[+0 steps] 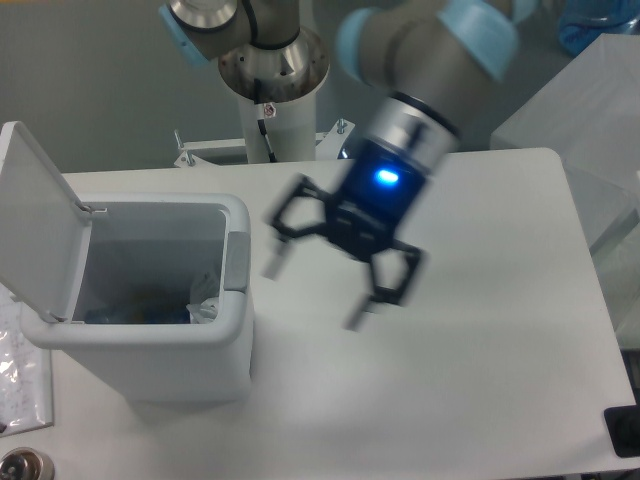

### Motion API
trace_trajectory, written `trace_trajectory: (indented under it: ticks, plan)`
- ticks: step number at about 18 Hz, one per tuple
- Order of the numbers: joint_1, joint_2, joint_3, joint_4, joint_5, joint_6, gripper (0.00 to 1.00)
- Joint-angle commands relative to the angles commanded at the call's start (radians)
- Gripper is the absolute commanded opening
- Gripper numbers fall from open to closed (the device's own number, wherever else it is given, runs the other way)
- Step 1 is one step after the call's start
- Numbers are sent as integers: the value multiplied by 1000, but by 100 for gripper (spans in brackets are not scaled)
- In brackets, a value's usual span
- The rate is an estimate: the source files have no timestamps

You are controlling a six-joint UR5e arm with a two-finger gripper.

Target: Place the trash in the trash can

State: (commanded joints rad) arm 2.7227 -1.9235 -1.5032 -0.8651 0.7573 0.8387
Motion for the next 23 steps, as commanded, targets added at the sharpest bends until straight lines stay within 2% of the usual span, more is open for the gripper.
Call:
trace_trajectory:
  ticks: [3, 7, 12, 16, 20, 21, 23]
  plan:
    - [17, -15, -2, -2, 112, 75, 100]
    - [20, -87, 57, -3, 284, 96, 100]
    - [3, -137, 78, -9, 620, 144, 100]
    - [-63, -173, 103, -31, 845, 149, 100]
    - [-70, -181, 126, -35, 878, 154, 100]
    - [-69, -190, 144, -57, 878, 151, 100]
    - [-69, -203, 191, -145, 886, 157, 100]
